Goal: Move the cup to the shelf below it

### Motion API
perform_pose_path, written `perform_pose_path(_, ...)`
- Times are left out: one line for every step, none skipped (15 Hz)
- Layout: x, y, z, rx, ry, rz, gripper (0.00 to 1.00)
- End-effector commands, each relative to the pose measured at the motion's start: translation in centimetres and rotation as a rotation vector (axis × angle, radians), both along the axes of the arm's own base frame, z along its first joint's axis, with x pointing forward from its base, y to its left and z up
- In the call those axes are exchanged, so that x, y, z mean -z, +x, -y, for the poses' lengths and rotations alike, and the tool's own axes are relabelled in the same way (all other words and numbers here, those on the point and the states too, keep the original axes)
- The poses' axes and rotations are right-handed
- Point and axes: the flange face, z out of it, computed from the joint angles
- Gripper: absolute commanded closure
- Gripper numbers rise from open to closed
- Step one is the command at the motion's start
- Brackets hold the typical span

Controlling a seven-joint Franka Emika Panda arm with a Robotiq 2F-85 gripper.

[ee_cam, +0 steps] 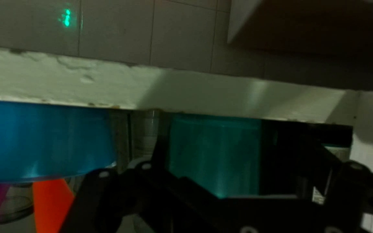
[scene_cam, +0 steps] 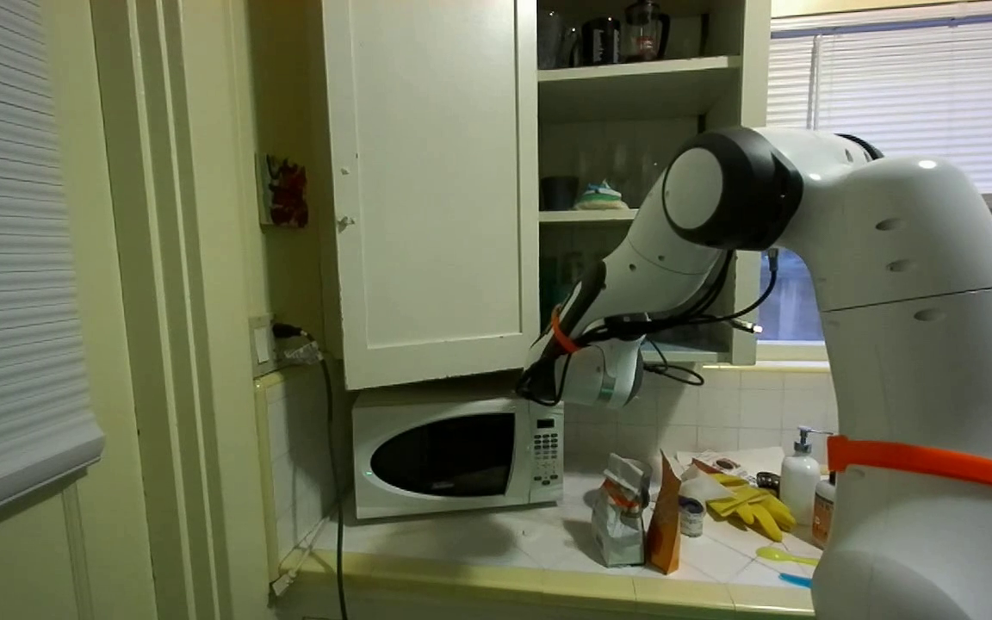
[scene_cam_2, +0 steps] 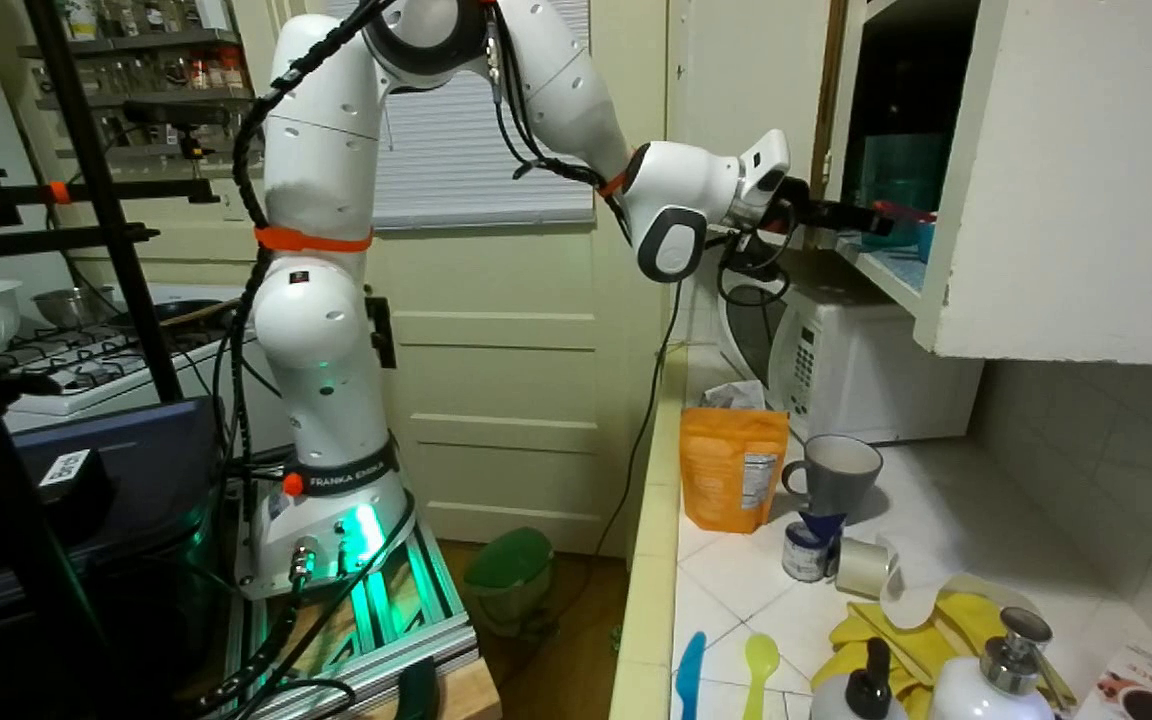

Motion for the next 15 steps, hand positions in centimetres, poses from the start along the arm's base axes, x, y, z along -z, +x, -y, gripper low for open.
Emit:
perform_pose_path(-0.2, -2.6, -2.7, -0.021, 0.008, -0.025, 0.0)
perform_pose_path(-0.1, -3.4, -2.8, 0.001, 0.001, -0.021, 0.0)
perform_pose_path(0.0, -4.3, -2.9, 0.043, -0.018, -0.016, 0.0)
perform_pose_path(0.0, -5.3, -3.5, 0.07, -0.029, -0.013, 0.0)
perform_pose_path(0.0, -6.1, -4.6, 0.08, -0.029, -0.01, 0.0)
perform_pose_path(0.2, -7.0, -5.8, 0.084, -0.026, -0.024, 0.0)
perform_pose_path(0.3, -7.9, -6.7, 0.092, -0.021, -0.04, 0.0)
perform_pose_path(0.4, -9.1, -7.3, 0.115, -0.013, -0.06, 0.0)
perform_pose_path(0.4, -10.4, -7.6, 0.141, 0.012, -0.071, 0.0)
perform_pose_path(0.1, -12.1, -7.9, 0.147, 0.043, -0.082, 0.0)
perform_pose_path(0.0, -13.3, -8.3, 0.127, 0.074, -0.101, 0.0)
perform_pose_path(-0.4, -14.5, -8.7, 0.113, 0.085, -0.108, 0.0)
perform_pose_path(-0.9, -15.3, -9.4, 0.051, 0.086, -0.105, 0.0)
perform_pose_path(-1.5, -15.6, -10.3, -0.02, 0.093, -0.098, 0.0)
perform_pose_path(-0.3, -12.9, -9.2, 0.079, 0.089, -0.076, 0.0)
